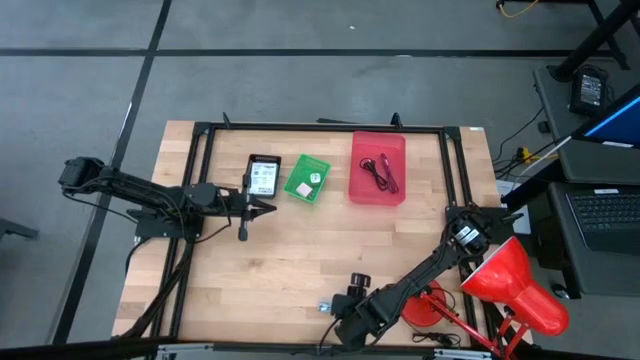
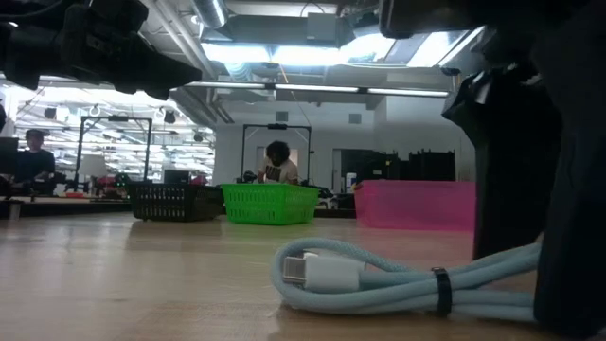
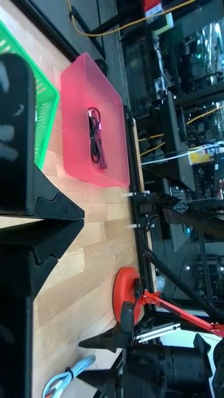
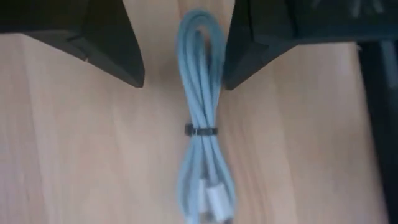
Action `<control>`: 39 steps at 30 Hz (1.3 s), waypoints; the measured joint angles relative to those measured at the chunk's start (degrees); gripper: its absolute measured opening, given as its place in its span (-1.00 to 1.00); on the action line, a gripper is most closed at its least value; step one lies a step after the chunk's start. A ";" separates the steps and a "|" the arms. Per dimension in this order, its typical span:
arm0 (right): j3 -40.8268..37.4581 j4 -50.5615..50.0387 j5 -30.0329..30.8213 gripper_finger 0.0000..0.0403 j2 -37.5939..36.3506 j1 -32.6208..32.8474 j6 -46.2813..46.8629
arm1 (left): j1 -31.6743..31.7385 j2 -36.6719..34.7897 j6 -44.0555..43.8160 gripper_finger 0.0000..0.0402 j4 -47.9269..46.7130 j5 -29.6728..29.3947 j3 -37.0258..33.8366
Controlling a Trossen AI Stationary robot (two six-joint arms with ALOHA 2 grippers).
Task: Pick and place items into bin
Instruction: Put the blue charger cable into the red bin
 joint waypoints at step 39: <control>-2.72 -0.17 -4.68 -0.99 -8.21 -6.59 -18.45 | 0.00 0.00 0.00 -0.98 -0.31 0.00 0.00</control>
